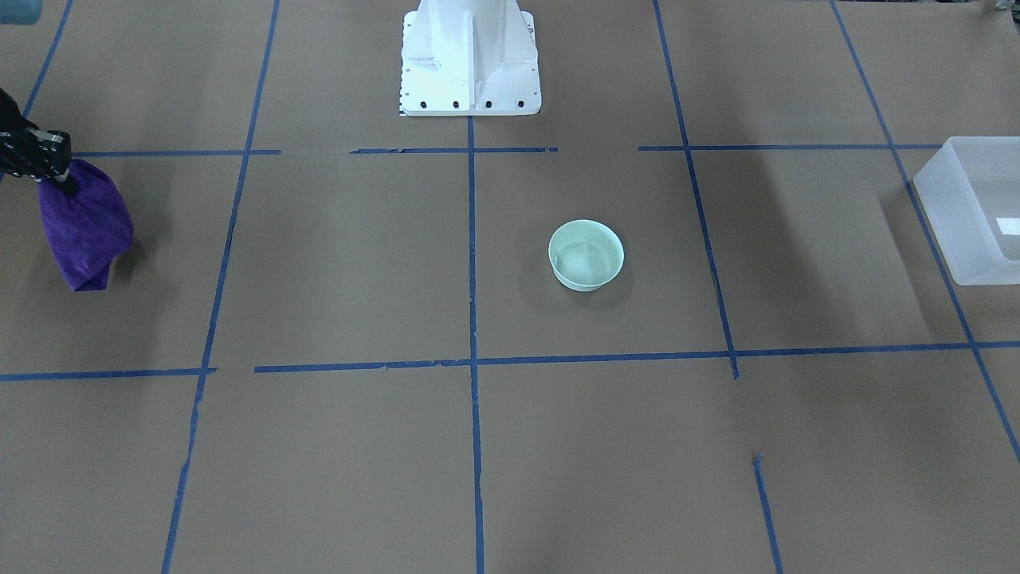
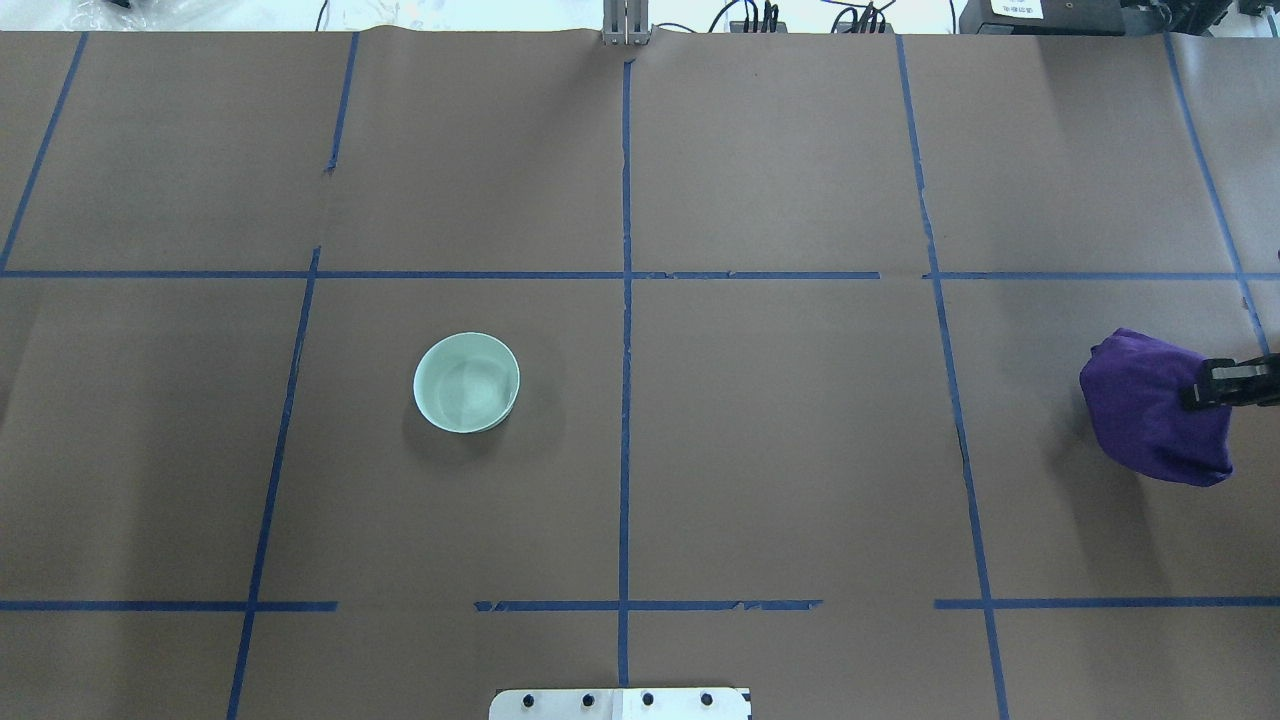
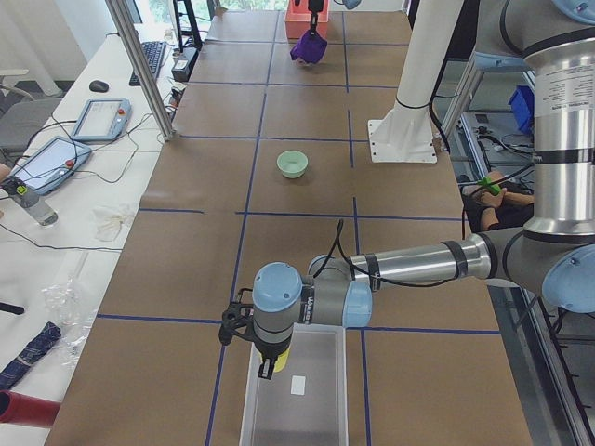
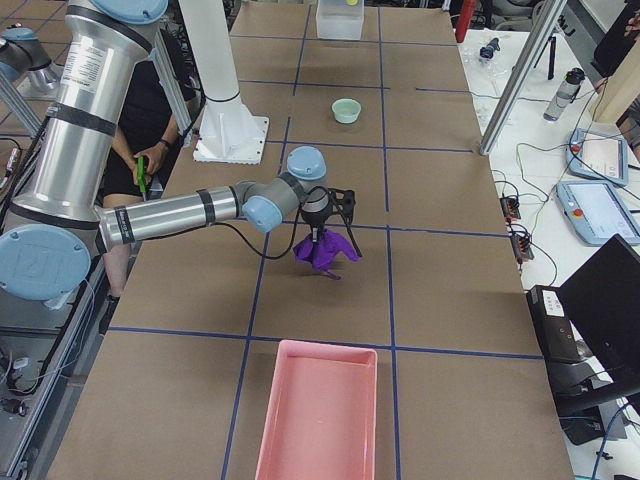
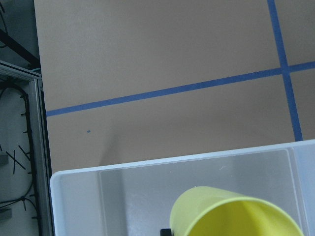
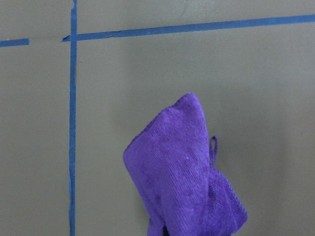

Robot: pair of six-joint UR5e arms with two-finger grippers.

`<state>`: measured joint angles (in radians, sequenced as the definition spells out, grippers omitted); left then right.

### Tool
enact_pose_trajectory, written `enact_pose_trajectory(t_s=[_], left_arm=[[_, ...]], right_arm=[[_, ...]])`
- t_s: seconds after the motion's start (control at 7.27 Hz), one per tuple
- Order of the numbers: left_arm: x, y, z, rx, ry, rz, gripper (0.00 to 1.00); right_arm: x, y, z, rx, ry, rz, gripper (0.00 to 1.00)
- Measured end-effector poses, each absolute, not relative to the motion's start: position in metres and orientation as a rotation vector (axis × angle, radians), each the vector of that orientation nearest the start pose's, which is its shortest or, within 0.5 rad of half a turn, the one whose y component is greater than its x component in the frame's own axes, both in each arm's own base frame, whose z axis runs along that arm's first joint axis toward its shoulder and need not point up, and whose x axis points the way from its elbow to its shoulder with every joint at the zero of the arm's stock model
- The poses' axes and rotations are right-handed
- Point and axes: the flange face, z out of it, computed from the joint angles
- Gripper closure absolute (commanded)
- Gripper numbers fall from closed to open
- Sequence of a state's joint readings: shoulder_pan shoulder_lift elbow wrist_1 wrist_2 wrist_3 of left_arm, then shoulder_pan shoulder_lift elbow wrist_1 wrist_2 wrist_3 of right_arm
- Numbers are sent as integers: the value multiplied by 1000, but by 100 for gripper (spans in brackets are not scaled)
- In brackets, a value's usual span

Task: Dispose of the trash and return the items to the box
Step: 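Lift the purple cloth with the right gripper while the left carries the cup, then drop the cloth into the pink bin while the left releases the cup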

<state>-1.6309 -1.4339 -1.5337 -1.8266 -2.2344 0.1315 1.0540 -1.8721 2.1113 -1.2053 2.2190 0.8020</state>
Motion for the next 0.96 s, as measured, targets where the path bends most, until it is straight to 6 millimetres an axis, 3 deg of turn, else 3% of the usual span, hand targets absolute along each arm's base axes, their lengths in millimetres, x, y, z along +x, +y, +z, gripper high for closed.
enact_pose_trajectory(t_s=[0.41, 0.96], left_arm=[[-54, -420, 729, 103, 742, 137, 100], [-30, -405, 770, 109, 780, 177, 100]], right_arm=[[-65, -386, 467, 112, -760, 17, 100], [-8, -403, 459, 180, -718, -23, 100]])
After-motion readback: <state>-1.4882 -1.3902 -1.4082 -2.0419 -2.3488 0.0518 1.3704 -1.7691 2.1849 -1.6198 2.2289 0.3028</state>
